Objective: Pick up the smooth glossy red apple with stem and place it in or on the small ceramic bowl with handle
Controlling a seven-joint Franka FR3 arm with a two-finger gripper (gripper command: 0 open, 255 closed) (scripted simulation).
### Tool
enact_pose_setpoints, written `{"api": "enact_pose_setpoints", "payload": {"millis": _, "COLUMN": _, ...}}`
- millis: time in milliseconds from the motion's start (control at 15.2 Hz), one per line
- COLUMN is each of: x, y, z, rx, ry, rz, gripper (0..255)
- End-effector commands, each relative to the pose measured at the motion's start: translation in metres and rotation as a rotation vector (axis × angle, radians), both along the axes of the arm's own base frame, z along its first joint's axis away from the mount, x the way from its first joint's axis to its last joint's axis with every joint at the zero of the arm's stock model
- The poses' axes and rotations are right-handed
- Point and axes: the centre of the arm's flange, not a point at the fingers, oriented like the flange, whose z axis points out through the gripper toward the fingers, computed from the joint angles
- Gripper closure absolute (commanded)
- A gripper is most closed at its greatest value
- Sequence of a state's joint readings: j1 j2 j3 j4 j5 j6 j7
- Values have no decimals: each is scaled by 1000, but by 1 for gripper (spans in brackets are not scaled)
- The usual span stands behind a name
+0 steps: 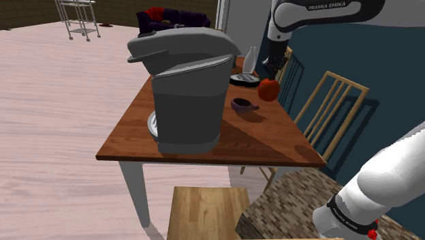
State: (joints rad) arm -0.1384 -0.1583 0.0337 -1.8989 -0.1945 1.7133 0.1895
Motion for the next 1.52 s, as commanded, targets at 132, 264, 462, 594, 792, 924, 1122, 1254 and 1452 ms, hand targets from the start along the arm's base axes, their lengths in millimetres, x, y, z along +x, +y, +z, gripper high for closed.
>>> {"api": "enact_pose_setpoints", "payload": {"millis": 132, "x": 47, "y": -12, "z": 18, "rx": 0, "ry": 0, "rz": 0, "gripper": 255}}
{"api": "enact_pose_setpoints", "payload": {"millis": 264, "x": 71, "y": -20, "z": 27, "rx": 0, "ry": 0, "rz": 0, "gripper": 255}}
{"api": "enact_pose_setpoints", "payload": {"millis": 462, "x": 107, "y": -30, "z": 40, "rx": 0, "ry": 0, "rz": 0, "gripper": 255}}
{"api": "enact_pose_setpoints", "payload": {"millis": 594, "x": 130, "y": -38, "z": 49, "rx": 0, "ry": 0, "rz": 0, "gripper": 255}}
{"api": "enact_pose_setpoints", "payload": {"millis": 792, "x": 156, "y": -45, "z": 53, "rx": 0, "ry": 0, "rz": 0, "gripper": 255}}
{"api": "enact_pose_setpoints", "payload": {"millis": 924, "x": 156, "y": -45, "z": 42, "rx": 0, "ry": 0, "rz": 0, "gripper": 255}}
{"api": "enact_pose_setpoints", "payload": {"millis": 1122, "x": 156, "y": -45, "z": 27, "rx": 0, "ry": 0, "rz": 0, "gripper": 255}}
{"api": "enact_pose_setpoints", "payload": {"millis": 1254, "x": 156, "y": -45, "z": 16, "rx": 0, "ry": 0, "rz": 0, "gripper": 255}}
{"api": "enact_pose_setpoints", "payload": {"millis": 1452, "x": 156, "y": -45, "z": 0, "rx": 0, "ry": 0, "rz": 0, "gripper": 255}}
